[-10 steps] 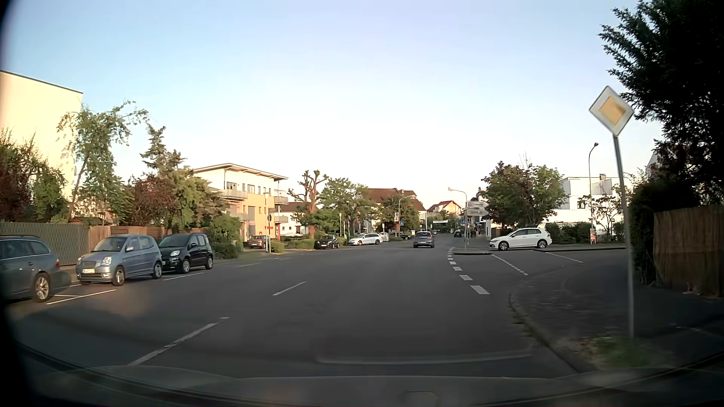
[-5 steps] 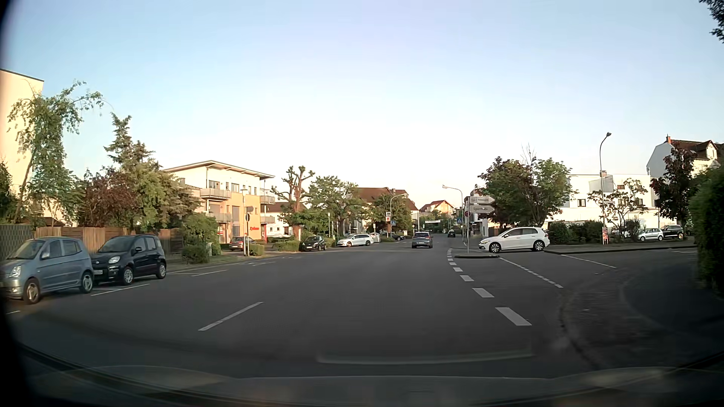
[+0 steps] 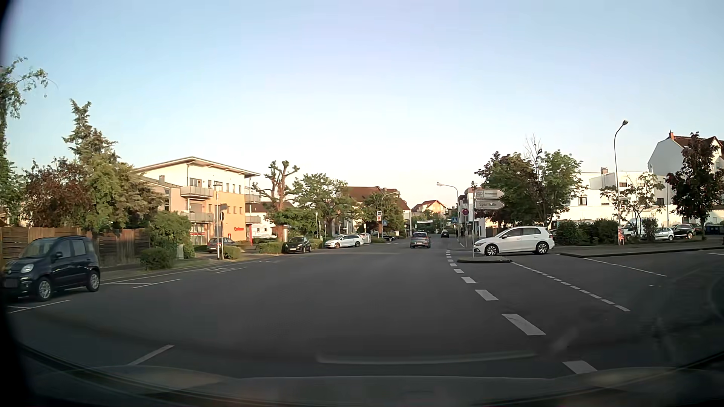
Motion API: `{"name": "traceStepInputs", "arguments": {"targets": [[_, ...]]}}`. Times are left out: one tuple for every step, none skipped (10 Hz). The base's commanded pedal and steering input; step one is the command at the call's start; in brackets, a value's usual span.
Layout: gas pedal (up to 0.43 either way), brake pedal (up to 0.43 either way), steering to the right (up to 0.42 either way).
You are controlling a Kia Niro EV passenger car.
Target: Follow the waypoints while adhering to traffic rules and regulations
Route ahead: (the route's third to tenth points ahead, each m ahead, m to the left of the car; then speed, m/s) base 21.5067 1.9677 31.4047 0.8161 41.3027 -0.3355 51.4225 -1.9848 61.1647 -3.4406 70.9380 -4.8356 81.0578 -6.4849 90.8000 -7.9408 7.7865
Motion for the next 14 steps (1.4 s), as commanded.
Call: {"name": "traceStepInputs", "arguments": {"targets": [[0.028,0.03,0.02],[0.028,0.03,0.02],[0.028,0.03,0.02],[0.028,0.03,0.02],[0.028,0.03,0.02],[0.028,0.03,0.02],[0.028,0.03,0.02],[0.028,0.03,0.02],[0.028,0.03,0.02],[0.028,0.03,0.02],[0.028,0.03,0.02],[0.028,0.03,0.02],[0.028,0.03,0.02],[0.028,0.03,0.02]]}}
